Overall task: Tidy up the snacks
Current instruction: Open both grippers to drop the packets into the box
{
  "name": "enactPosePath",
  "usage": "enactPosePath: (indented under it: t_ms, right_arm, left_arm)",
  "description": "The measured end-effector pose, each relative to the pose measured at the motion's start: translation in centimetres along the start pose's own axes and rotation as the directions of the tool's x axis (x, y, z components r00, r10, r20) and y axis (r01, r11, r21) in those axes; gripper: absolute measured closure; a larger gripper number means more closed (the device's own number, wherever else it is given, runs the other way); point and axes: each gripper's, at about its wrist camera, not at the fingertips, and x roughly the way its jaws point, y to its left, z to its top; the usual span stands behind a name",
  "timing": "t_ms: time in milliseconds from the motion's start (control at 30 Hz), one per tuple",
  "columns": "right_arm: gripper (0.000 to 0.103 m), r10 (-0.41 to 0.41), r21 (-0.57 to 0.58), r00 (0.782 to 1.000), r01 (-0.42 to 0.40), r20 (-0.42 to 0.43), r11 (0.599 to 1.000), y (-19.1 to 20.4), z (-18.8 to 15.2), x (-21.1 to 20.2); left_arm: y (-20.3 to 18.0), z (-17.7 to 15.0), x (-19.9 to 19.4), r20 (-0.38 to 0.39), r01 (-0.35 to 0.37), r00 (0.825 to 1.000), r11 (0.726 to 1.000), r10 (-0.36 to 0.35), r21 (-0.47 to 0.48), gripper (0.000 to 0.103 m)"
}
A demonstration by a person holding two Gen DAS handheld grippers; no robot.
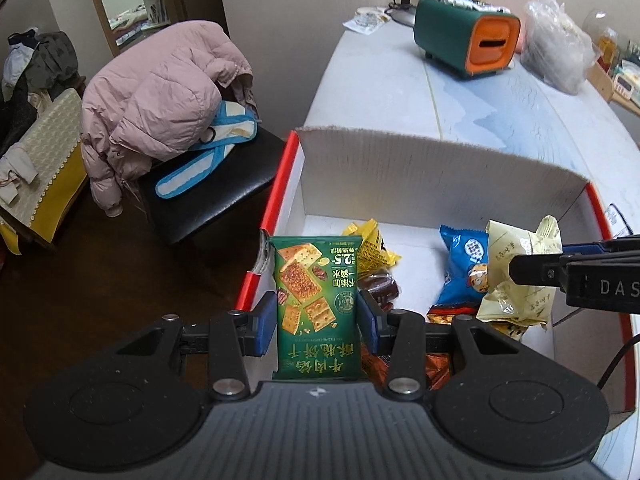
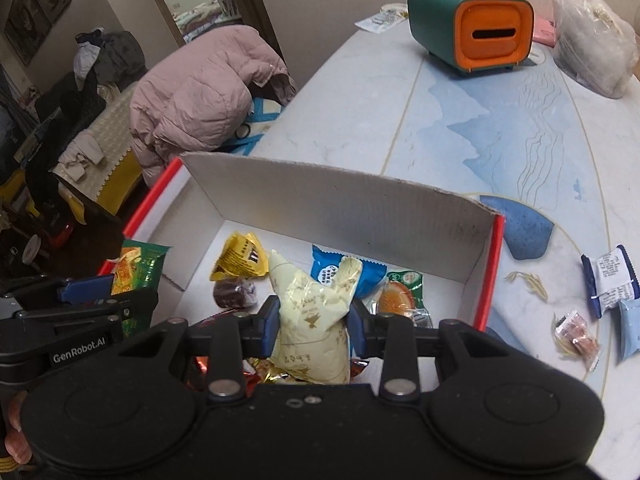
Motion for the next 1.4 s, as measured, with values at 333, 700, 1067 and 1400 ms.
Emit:
enactPosePath:
  t_ms: [333,700,1067,1400]
  right_arm:
    - [0.065,-0.005,-0.002,1.0,0.005,-0.025,1.0,-0.3,0.0,1.0]
    - [0.053,0.017,-0.004,1.0,-0.017,0.003,1.0,-0.6,-0.4,-0.6]
    - [0.04,0.057,-0.014,0.996,-0.056,0.063,0.998,-0.7,-1.5,-4.4]
    - [0.025,0.092,-0.029,0.987,-0.089,0.132,0.996,-1.3,-3.0,-8.2]
  left_arm:
    - [-0.6,-0.2,1.8,-0.056,0.005,0.998,1.0,-0.004,0.027,0.061]
    - [-0.4,-0.4,1.0,-0.044,0.03,0.999,1.0,-0.03,0.002,0.058]
    - [-1.0,-0.9,-2.8,0.028,0.071,0.997,0.997,-0.071,-0.006,0.051]
    - [-2.4,-1.7,-6.1,0.074,0.133,0.988,0.991,-0.132,-0.005,0.046]
